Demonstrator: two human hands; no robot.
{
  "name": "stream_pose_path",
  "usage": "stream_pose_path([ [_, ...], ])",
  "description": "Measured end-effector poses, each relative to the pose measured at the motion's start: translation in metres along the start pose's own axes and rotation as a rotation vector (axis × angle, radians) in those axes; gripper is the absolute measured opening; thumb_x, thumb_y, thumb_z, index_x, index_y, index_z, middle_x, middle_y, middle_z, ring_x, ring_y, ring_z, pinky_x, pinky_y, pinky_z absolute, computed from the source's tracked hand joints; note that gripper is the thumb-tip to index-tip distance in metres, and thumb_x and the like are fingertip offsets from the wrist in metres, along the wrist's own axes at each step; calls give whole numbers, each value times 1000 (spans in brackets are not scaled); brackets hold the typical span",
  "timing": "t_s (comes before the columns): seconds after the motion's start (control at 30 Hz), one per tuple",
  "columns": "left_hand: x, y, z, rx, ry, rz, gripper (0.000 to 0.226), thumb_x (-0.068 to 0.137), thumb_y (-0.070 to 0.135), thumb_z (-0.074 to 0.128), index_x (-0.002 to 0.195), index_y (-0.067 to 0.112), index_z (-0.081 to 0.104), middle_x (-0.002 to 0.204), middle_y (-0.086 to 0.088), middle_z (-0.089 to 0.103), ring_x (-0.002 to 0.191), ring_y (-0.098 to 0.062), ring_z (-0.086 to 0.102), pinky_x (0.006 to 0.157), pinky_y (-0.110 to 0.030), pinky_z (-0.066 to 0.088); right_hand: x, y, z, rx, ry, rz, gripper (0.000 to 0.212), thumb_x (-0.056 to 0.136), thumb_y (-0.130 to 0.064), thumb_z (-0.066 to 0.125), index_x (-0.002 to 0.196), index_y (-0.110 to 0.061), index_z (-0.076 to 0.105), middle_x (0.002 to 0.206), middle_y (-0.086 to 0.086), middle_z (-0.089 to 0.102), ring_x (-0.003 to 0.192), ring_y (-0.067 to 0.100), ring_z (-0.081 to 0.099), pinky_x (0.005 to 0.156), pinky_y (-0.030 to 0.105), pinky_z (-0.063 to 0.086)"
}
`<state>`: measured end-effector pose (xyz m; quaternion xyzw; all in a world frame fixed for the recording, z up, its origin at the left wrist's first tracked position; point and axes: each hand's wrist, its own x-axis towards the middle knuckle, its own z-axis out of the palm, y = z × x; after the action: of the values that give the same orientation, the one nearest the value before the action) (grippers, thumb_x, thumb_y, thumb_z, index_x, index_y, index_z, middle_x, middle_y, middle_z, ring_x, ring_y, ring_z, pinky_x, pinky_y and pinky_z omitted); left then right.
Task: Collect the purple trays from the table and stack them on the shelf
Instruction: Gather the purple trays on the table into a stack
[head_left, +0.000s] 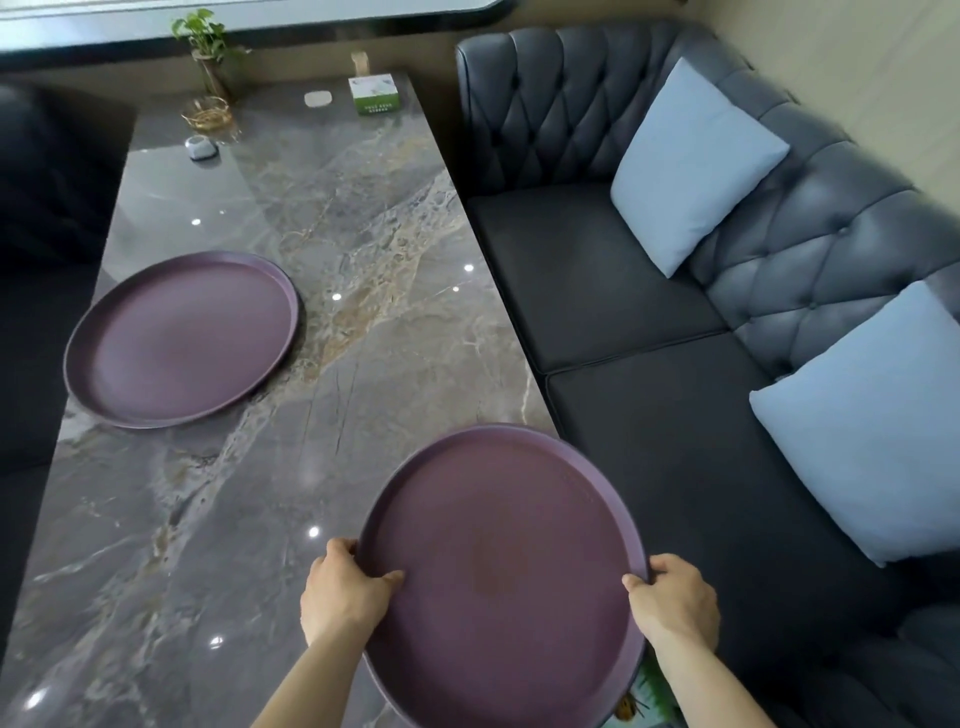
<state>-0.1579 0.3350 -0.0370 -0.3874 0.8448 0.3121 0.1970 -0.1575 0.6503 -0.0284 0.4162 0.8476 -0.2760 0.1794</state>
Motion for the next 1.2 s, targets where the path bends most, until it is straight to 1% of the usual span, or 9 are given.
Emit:
stream_pose_path([
  [0.23, 10, -20, -41, -126, 40, -10, 69, 58, 39, 89, 117, 22, 58, 118, -4, 68, 108, -30, 65, 89, -41, 51, -20, -40, 2, -4, -4, -58, 11, 89, -26, 77, 84, -25, 67, 88, 4, 73, 82, 30, 65, 68, 32, 50],
  [0.43, 46, -37, -102, -247, 111, 5, 62, 58, 37, 89, 109, 25, 57, 113, -2, 69, 104, -28, 67, 87, -42, 52, -51, -108, 29, 57, 15, -137, 33, 85, -25, 81, 64, -30, 56, 72, -4, 63, 75, 29, 61, 68, 32, 48],
  [0.57, 80, -51, -148, -320, 176, 6, 57, 58, 33, 91, 102, 25, 55, 112, -5, 72, 106, -30, 67, 85, -40, 50, -72, -164, 53, 74, 17, -218, 33, 85, -23, 81, 62, -28, 58, 67, -11, 61, 66, 21, 59, 63, 31, 45],
  [0.63, 98, -60, -170, -347, 203, 4, 59, 58, 34, 90, 106, 23, 57, 112, -5, 70, 105, -30, 67, 86, -41, 51, -85, -195, 66, 63, 3, -274, 35, 84, -22, 82, 63, -31, 56, 65, -13, 60, 72, 24, 60, 62, 30, 45],
  [0.7, 117, -70, -191, -369, 230, -6, 62, 59, 34, 90, 110, 23, 58, 111, -5, 69, 104, -30, 66, 85, -40, 50, -96, -224, 81, 74, -14, -325, 31, 84, -21, 83, 66, -32, 59, 72, -5, 67, 80, 29, 65, 68, 33, 52],
  [0.8, 147, -81, -217, -395, 268, -18, 60, 59, 36, 89, 109, 25, 58, 106, -1, 69, 101, -28, 67, 81, -39, 50, -107, -266, 106, 72, -17, -382, 10, 83, -19, 83, 81, -21, 74, 87, 5, 76, 96, 35, 72, 81, 38, 56],
  [0.93, 189, -91, -248, -447, 313, -32, 58, 58, 33, 90, 106, 26, 58, 88, 9, 63, 98, -27, 68, 74, -36, 46, -115, -320, 138, 94, -39, -407, 35, 79, -16, 86, 60, -29, 59, 65, -13, 63, 93, 34, 72, 86, 42, 59],
  [1.07, 228, -96, -272, -464, 332, -43, 59, 58, 34, 91, 105, 28, 57, 87, 10, 62, 93, -25, 66, 74, -35, 44, -112, -367, 170, 98, -51, -424, 21, 79, -17, 86, 71, -25, 69, 78, 1, 73, 98, 34, 73, 90, 43, 59],
  [1.2, 268, -93, -289, -465, 346, -60, 58, 57, 35, 90, 104, 28, 58, 91, 8, 64, 96, -27, 67, 75, -36, 46, -105, -406, 198, 73, -37, -441, 37, 78, -17, 86, 56, -29, 58, 64, -9, 65, 95, 35, 73, 89, 43, 58],
])
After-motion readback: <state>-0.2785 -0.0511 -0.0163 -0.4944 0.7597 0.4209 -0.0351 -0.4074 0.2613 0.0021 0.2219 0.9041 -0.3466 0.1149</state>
